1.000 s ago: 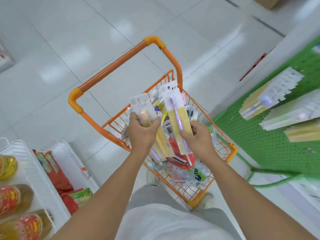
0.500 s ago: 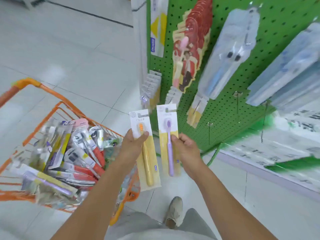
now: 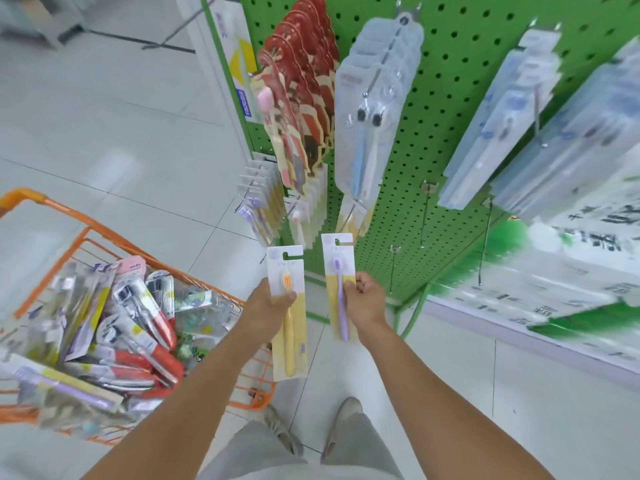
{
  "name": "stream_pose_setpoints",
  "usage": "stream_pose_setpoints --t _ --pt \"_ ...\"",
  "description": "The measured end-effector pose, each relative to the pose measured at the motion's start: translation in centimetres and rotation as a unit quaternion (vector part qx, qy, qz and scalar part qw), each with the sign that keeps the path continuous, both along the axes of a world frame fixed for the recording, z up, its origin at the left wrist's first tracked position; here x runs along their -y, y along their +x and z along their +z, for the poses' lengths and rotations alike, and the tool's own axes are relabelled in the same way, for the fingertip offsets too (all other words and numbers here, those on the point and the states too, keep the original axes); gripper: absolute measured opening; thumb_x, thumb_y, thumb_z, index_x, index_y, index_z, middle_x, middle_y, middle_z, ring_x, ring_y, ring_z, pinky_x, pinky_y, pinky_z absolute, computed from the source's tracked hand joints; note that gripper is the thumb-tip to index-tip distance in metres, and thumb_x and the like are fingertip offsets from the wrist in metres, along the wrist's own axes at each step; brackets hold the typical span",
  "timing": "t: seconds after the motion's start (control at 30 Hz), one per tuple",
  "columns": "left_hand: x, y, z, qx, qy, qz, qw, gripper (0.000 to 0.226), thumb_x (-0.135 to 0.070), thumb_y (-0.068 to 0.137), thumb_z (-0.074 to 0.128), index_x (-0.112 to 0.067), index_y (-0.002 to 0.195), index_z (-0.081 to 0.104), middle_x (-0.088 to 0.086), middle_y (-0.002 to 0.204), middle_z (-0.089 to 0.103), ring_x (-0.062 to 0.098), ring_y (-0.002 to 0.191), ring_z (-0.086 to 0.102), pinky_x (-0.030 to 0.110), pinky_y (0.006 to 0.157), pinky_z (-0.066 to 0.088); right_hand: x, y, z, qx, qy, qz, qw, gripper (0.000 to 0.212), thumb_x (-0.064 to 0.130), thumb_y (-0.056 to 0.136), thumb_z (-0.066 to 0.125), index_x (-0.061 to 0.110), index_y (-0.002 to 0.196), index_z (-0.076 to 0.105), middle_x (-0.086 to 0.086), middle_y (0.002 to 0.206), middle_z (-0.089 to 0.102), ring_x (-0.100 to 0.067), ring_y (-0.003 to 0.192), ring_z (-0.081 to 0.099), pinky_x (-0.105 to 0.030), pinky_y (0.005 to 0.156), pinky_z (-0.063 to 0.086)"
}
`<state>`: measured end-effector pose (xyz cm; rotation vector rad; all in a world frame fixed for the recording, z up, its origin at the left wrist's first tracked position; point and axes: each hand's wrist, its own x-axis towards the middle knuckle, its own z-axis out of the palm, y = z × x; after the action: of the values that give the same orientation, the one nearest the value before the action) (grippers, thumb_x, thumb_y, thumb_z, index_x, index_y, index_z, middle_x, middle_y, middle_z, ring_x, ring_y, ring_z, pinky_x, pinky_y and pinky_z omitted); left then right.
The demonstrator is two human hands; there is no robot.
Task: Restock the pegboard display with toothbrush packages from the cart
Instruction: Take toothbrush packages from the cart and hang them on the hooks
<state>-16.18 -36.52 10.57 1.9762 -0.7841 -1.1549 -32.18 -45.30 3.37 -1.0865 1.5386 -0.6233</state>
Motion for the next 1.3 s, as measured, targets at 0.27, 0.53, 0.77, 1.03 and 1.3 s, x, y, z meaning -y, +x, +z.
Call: stream_pose_setpoints --t 0.27,0.53,0.77,1.03,1.3 --pt "0.7 0.9 0.6 -0.016 -0.005 -0.037 0.999 0.012 -0.022 0.100 0.059 -0.017 0.111 0.056 -0.006 0.093 0.063 0.014 0.088 0.060 0.026 0.067 0.044 1.9 1.0 -2.7 -0.022 0.026 -0.013 0.999 0.013 0.013 0.098 0.054 0.004 0.090 0.059 0.001 0.066 0.053 -0.014 0.058 0.042 -0.028 0.056 0.034" --pt "2.1 1.1 -1.1 -0.002 -0.012 -0.053 0.999 0.008 -0.019 0.100 0.059 -0.021 0.106 0.054 -0.010 0.077 0.056 0.008 0.067 0.051 0.015 0.051 0.037 8.2 2.2 -2.5 -0.042 0.049 -0.072 0.995 0.030 0.026 0.100 0.058 0.013 0.074 0.053 0.000 0.064 0.047 -0.019 0.063 0.042 -0.026 0.054 0.032" --pt "3.9 1.2 -2.1 -0.015 0.007 -0.078 0.997 0.014 -0.025 0.100 0.059 -0.021 0.113 0.055 -0.002 0.094 0.065 0.018 0.089 0.064 0.032 0.070 0.052 10.3 2.1 0.3 -0.119 0.152 -0.057 0.980 0.060 0.067 0.094 0.050 0.007 0.089 0.054 0.000 0.074 0.051 -0.016 0.062 0.048 -0.027 0.060 0.040" --pt "5.9 0.8 -3.2 -0.010 -0.021 -0.119 0.993 0.028 -0.023 0.099 0.061 -0.018 0.126 0.057 0.000 0.114 0.068 0.016 0.107 0.064 0.033 0.090 0.051 2.6 1.4 5.2 0.149 0.040 0.131 0.979 0.010 0.024 0.094 0.071 0.016 0.102 0.072 -0.006 0.100 0.077 -0.017 0.091 0.073 -0.031 0.086 0.059" --pt "7.1 -0.5 -4.0 0.087 0.022 -0.139 0.986 0.049 -0.026 0.096 0.066 -0.011 0.138 0.045 0.006 0.122 0.059 0.023 0.114 0.056 0.033 0.092 0.046 3.2 1.3 1.8 0.031 -0.028 0.031 0.999 0.022 0.003 0.096 0.064 0.015 0.078 0.071 0.006 0.064 0.068 -0.015 0.061 0.062 -0.040 0.070 0.062"
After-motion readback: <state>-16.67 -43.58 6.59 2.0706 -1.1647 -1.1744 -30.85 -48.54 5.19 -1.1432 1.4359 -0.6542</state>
